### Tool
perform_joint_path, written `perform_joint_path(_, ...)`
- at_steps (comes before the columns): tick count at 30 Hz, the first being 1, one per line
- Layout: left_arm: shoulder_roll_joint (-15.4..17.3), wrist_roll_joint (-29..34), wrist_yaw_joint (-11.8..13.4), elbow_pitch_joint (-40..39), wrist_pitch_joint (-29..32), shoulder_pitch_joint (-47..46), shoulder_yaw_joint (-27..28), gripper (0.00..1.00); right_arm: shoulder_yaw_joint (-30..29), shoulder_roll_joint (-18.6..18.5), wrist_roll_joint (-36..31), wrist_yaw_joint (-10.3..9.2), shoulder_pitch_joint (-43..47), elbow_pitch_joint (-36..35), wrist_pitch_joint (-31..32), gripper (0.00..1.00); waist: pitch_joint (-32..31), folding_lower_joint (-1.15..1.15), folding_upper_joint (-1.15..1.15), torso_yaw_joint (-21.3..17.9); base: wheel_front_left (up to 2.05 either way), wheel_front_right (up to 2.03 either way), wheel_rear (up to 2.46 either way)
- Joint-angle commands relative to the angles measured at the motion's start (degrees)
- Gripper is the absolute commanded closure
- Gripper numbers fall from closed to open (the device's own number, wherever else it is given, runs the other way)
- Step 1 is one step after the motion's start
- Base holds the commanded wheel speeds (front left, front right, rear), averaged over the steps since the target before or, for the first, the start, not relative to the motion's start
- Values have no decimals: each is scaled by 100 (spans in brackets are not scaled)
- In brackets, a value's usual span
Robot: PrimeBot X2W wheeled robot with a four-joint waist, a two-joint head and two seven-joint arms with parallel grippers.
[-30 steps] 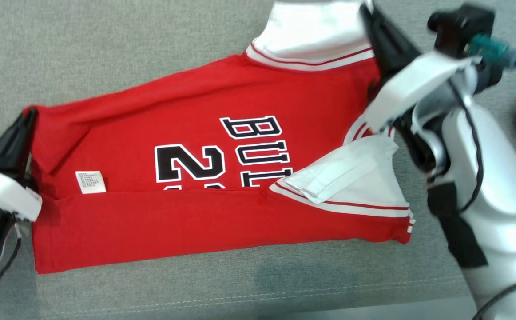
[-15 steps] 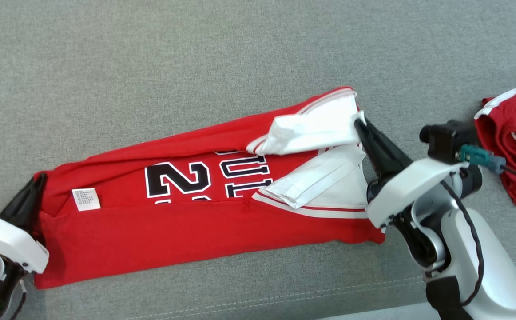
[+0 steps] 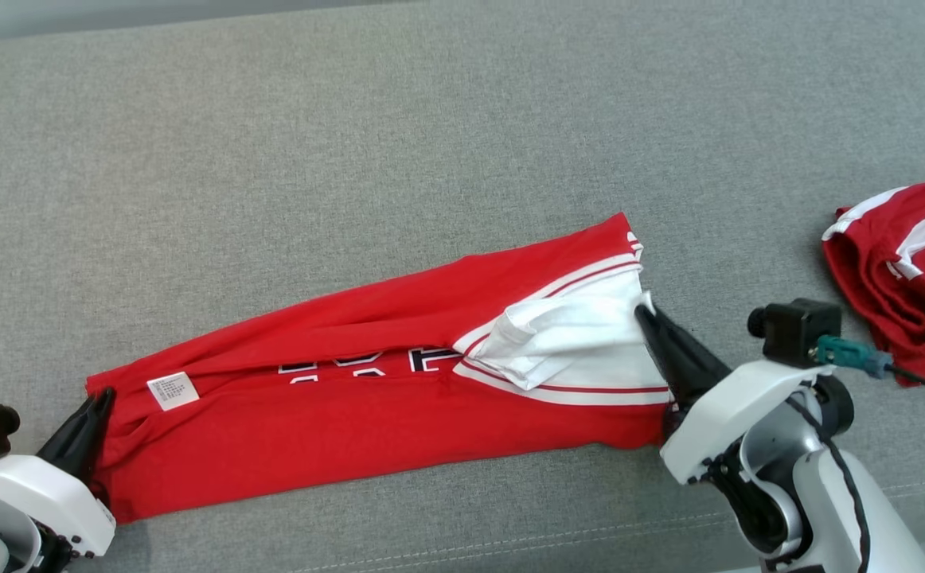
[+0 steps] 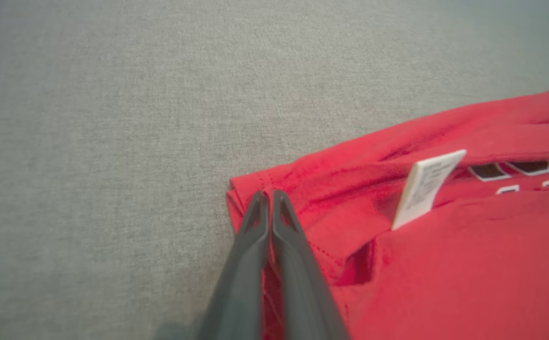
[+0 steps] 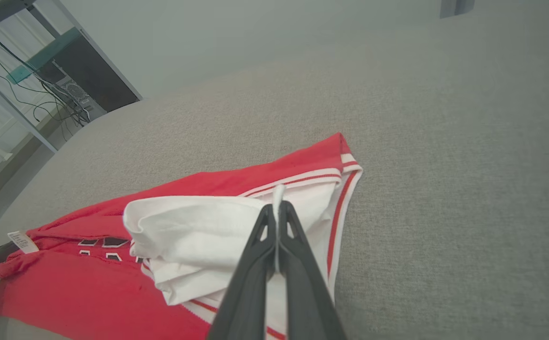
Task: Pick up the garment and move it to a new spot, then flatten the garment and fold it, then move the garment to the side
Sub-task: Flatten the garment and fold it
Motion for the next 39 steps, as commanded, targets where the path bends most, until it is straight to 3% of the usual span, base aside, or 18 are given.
perform_joint_path(1, 230, 58, 2, 73, -27, 4, 251, 0, 131, 22, 101, 1, 116, -111, 116, 98, -51, 0, 0, -6, 0, 0, 0)
perform_joint_path(2, 230, 58, 2, 73, -27, 4, 251, 0, 131, 22, 101, 1, 116, -111, 116, 98, -51, 0, 0, -6, 0, 0, 0)
perform_joint_path(4, 194, 165, 2, 144, -27, 28, 302, 0, 75, 23, 160, 1, 204, -25, 167, 0, -99, 0, 0, -1, 0, 0, 0)
perform_joint_path(10, 27, 913, 2, 419, -27, 202, 1167, 0, -444, -25, 123, 1, 415, -65, -186, 0, -307, 0, 0, 110, 0, 0, 0)
perform_joint_path(15, -435, 1639, 2, 281, -27, 584, 2239, 0, -909, -6, -189, 1, 497, 103, -603, 0, -538, 0, 0, 240, 0, 0, 0)
perform_joint_path(19, -834, 2079, 2, 3, -27, 838, 2727, 0, -980, 27, -262, 1, 437, 467, -775, 0, -648, 0, 0, 387, 0, 0, 0)
perform_joint_path(28, -1335, 2336, 2, -454, -27, 1004, 2935, 0, -841, 43, -58, 1, 27, 1725, -1317, 0, -595, 0, 0, 855, 0, 0, 0)
perform_joint_path(39, -1354, 2184, 2, -652, -27, 1081, 2714, 0, -682, 44, 27, 1, -546, 3486, -1734, 0, -498, 0, 0, 1246, 0, 0, 0)
